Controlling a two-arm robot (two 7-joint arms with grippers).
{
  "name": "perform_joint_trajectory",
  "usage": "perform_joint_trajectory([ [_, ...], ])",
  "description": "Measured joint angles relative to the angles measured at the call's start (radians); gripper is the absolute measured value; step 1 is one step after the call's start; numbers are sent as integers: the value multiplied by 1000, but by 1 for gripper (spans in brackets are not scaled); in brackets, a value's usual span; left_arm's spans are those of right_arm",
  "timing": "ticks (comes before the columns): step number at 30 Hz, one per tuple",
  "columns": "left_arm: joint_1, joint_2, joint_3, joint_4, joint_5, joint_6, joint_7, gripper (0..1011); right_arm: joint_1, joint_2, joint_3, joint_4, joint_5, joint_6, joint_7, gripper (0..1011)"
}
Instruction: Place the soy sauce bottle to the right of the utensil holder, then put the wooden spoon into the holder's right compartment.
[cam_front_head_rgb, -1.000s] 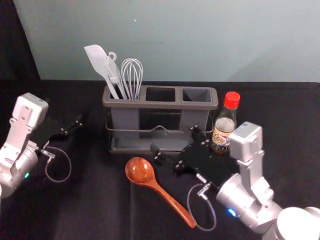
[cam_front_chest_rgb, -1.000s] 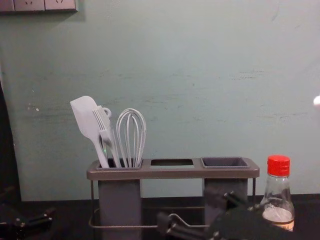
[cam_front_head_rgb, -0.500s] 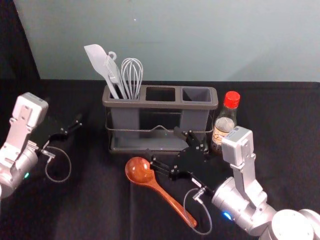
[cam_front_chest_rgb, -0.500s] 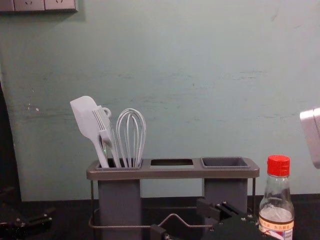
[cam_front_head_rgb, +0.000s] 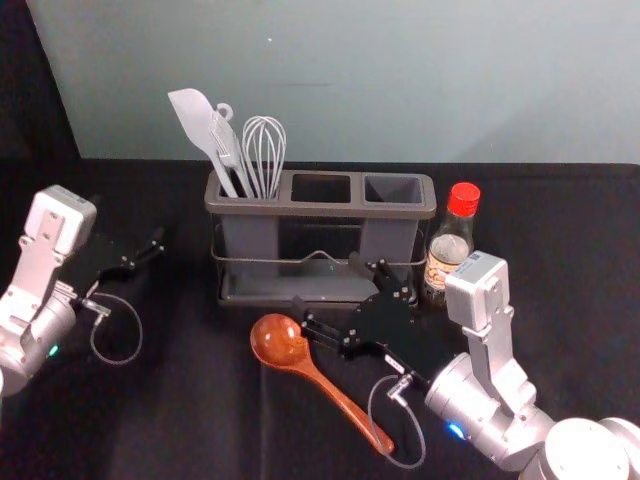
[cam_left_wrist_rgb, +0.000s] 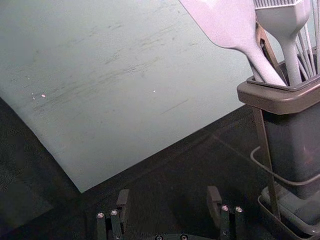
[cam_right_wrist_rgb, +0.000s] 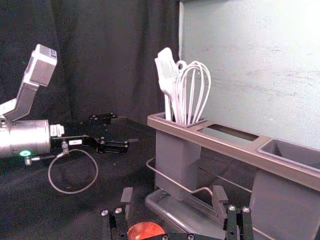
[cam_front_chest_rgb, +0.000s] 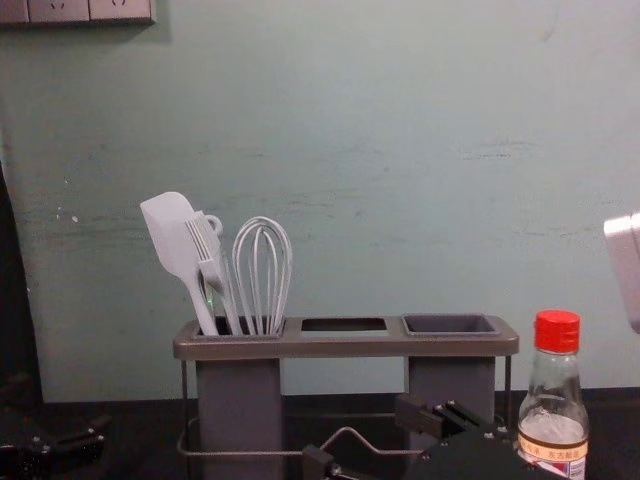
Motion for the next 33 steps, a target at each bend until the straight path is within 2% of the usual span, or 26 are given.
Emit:
perform_joint_trajectory([
  [2,0,0,0,0,0,0,0,1000,0,0,0,0,0,0,0,1003],
  [5,0,0,0,0,0,0,0,1000,1,4,-6,-8,-5,46,-1,1003],
  [7,0,0,0,0,0,0,0,1000,1,4,-8,-20,-3,88,-2,1003],
  [8,0,0,0,0,0,0,0,1000,2,5,-11,-32,2,133,-3,1003],
  [10,0,0,0,0,0,0,0,1000,3,7,-15,-50,5,183,-6,1003],
  [11,0,0,0,0,0,0,0,1000,6,9,-20,-69,7,240,-10,1003],
  [12,0,0,0,0,0,0,0,1000,7,10,-22,-77,8,264,-13,1003],
  [13,0,0,0,0,0,0,0,1000,12,12,-26,-99,10,336,-21,1003],
  [16,0,0,0,0,0,0,0,1000,26,11,-30,-129,20,463,-30,1002],
  [17,0,0,0,0,0,0,0,1000,39,10,-33,-144,26,539,-34,1002],
  [19,0,0,0,0,0,0,0,1000,54,8,-36,-153,33,610,-36,1002],
  [20,0,0,0,0,0,0,0,1000,71,5,-39,-158,38,676,-37,1003],
  [24,0,0,0,0,0,0,0,1000,110,0,-56,-165,38,803,-40,1002],
  [29,0,0,0,0,0,0,0,1000,154,-18,-75,-153,15,898,-43,1002],
  [33,0,0,0,0,0,0,0,1000,181,-31,-92,-136,-5,934,-40,1003],
])
